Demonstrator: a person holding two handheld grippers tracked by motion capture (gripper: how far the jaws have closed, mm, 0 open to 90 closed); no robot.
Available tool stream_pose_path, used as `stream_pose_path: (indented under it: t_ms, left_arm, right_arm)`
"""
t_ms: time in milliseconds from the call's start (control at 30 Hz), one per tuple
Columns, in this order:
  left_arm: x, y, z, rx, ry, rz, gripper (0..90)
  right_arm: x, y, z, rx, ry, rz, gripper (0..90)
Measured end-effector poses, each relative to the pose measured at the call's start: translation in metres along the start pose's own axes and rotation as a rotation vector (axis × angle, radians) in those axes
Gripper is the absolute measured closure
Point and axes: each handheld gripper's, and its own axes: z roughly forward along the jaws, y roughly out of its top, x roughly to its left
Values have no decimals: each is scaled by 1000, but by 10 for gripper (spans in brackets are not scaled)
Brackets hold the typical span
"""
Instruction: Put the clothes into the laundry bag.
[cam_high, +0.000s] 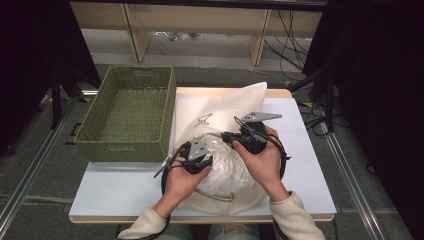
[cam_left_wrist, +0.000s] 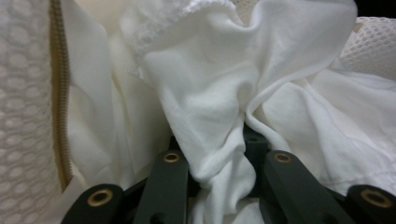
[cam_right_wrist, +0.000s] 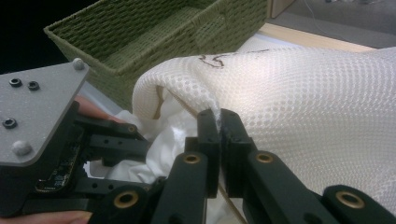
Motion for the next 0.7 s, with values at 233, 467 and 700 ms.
stream_pose_path:
  t_ms: [233, 467, 700]
  left_arm:
    - [-3, 5, -9, -14, 14, 6, 769]
    - [3, 14, -13, -47, 41, 7, 780]
    - [15, 6, 7, 11, 73, 27, 779]
  right_arm:
    - [0, 0, -1, -5, -8, 21, 886]
    - [1, 1, -2, -9, -9, 14, 887]
    - [6, 1, -2, -14, -6, -9, 887]
